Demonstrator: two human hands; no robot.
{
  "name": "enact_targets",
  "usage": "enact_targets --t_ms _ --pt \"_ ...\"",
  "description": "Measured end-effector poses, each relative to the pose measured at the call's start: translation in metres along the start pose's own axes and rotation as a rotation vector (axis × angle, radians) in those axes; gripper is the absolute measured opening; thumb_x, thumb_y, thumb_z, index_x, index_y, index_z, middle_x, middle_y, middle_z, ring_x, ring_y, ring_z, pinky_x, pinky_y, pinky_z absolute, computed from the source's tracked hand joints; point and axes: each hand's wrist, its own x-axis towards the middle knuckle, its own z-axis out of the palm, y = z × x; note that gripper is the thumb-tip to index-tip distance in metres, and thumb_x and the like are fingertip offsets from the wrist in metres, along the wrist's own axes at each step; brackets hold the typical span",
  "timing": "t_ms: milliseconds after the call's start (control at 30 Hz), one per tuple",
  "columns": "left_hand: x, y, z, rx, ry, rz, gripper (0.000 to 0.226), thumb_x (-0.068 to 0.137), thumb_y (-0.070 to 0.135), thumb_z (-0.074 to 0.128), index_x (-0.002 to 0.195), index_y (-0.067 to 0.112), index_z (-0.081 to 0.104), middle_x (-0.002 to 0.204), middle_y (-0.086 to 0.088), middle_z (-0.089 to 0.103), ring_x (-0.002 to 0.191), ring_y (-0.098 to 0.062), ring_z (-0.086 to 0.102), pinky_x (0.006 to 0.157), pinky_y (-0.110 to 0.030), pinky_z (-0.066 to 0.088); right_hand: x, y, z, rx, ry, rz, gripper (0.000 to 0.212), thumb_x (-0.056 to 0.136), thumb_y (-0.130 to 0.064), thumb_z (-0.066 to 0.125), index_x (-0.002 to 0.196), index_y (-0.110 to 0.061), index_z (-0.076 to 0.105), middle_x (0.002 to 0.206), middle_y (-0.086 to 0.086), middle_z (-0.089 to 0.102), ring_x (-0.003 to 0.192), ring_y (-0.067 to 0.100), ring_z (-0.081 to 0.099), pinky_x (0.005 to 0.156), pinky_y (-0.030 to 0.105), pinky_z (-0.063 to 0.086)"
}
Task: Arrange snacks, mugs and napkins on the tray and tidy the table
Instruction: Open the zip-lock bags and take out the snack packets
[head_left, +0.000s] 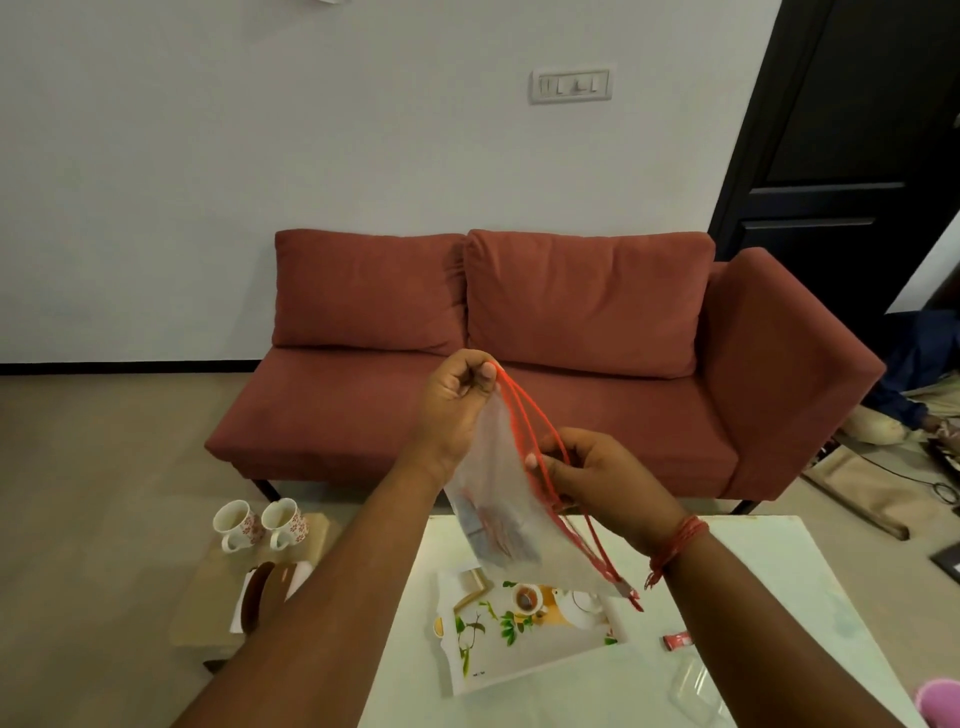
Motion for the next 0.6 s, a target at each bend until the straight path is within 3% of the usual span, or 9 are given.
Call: enact_targets --t_ms 133,233,300,367,467,533,600 --pt "-0.003 -0.001 0.006 0.029 -0.022 -0.007 0.019 0.098 0.010 0.055 0.087 0.024 0.062 0.078 0.018 0.062 0.077 0.002 0.054 0.076 -0.017 0.047 0.002 0.000 0.002 -0.192 0.061 -0.014 0.013 0.093 -0.021 0.065 0.090 -0.010 0.070 0.078 0.011 0.074 0.066 0.018 0.069 0.069 0.035 0.062" --pt "-0.004 0.002 0.013 0.053 -0.025 0.001 0.018 0.098 0.009 0.055 0.088 0.023 0.061 0.084 0.008 0.062 0.077 0.004 0.056 0.077 -0.018 0.048 0.004 -0.002 0.003 -0.305 0.129 -0.014 0.015 0.094 -0.018 0.059 0.083 -0.013 0.068 0.074 0.008 0.071 0.062 0.019 0.067 0.062 0.032 0.061" --pt "-0.006 0.002 0.015 0.075 0.008 -0.010 0.014 0.098 0.012 0.056 0.093 0.025 0.061 0.097 -0.002 0.062 0.085 0.002 0.058 0.084 -0.024 0.048 0.005 -0.002 0.003 -0.384 0.206 -0.044 0.019 0.093 -0.019 0.057 0.074 -0.014 0.060 0.067 0.004 0.063 0.059 0.017 0.059 0.057 0.036 0.056" --pt "-0.012 0.000 0.018 0.125 0.102 -0.077 0.012 0.097 0.021 0.058 0.106 0.029 0.059 0.121 -0.005 0.055 0.106 -0.004 0.057 0.095 -0.029 0.046 0.006 -0.002 0.003 -0.389 0.286 -0.066 0.025 0.092 -0.018 0.056 0.068 -0.015 0.052 0.062 0.001 0.055 0.054 0.012 0.054 0.053 0.037 0.053" --pt "-0.039 0.005 0.029 0.275 0.154 -0.260 0.044 0.094 0.045 0.057 0.133 0.027 0.044 0.139 0.004 0.039 0.126 -0.009 0.044 0.095 -0.029 0.043 0.006 -0.001 0.005 -0.342 0.333 -0.076 0.025 0.094 -0.013 0.055 0.069 -0.012 0.051 0.060 -0.001 0.053 0.045 0.000 0.051 0.042 0.013 0.042" --pt "-0.055 0.009 0.038 0.318 0.075 -0.351 0.067 0.089 0.056 0.057 0.143 0.025 0.033 0.145 0.004 0.034 0.131 -0.011 0.041 0.092 -0.028 0.041 0.007 0.000 0.005 -0.320 0.341 -0.077 0.024 0.095 -0.014 0.055 0.072 -0.009 0.054 0.063 0.004 0.057 0.049 0.004 0.056 0.043 0.012 0.043" --pt "-0.062 0.008 0.043 0.307 0.005 -0.415 0.077 0.086 0.062 0.056 0.148 0.024 0.028 0.149 0.004 0.033 0.133 -0.013 0.042 0.091 -0.027 0.042 0.006 0.002 0.004 -0.323 0.339 -0.084 0.024 0.096 -0.019 0.055 0.073 -0.013 0.055 0.070 0.011 0.063 0.060 0.022 0.064 0.050 0.022 0.053"
